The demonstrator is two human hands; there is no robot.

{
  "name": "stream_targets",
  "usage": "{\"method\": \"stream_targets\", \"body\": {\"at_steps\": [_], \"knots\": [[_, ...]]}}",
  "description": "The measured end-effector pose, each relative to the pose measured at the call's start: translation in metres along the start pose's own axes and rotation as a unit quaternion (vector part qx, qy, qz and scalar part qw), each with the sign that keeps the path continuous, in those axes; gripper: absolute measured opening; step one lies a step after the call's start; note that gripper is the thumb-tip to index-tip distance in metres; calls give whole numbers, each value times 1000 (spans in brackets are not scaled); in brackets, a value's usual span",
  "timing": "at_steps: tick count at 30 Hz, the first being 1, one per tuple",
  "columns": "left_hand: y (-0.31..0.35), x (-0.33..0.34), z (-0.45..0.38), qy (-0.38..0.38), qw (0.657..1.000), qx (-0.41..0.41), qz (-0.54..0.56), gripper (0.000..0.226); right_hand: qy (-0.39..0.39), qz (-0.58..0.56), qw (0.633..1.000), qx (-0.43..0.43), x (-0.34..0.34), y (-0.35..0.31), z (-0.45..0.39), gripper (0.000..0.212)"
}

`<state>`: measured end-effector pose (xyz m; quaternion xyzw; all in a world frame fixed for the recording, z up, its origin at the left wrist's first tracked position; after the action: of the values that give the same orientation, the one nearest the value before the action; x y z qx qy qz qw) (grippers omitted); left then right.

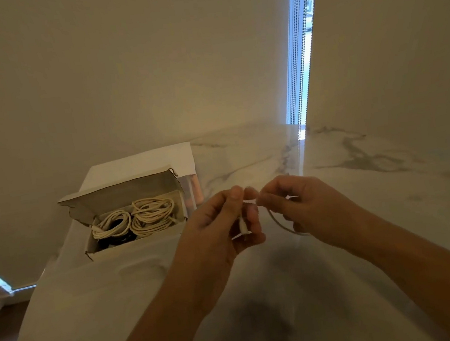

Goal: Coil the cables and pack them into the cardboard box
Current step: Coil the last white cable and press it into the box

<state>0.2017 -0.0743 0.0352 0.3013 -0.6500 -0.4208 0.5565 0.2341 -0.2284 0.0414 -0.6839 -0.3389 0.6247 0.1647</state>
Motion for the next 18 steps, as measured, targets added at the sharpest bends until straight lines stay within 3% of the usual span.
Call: {"method": "stream_targets", "body": {"at_steps": [3,9,13,18], "knots": [[-2,-1,-2,-13,998,-30,57,32,35,73,997,-19,-2,0,-1,14],[-3,5,1,-69,986,-77,134,34,77,89,993,-14,-3,8,-1,16],[-4,3,0,-62,977,-93,182,28,82,93,992,-15,-4,5,2,14],[2,-3,-3,-44,962,-77,260,19,109,205,969,-81,3,-15,14,25]]}}
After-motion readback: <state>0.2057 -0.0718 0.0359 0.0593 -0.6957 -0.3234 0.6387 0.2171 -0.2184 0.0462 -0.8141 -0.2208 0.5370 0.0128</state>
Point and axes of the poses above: each hand's wrist, its own z-axis away from the middle knuckle, its own x-axis out of the palm, y = z × x, the point moved 6 cm from there along -z, towards the middle knuckle, and after that the axes turned 11 degrees about z, right-handed, at the moved point
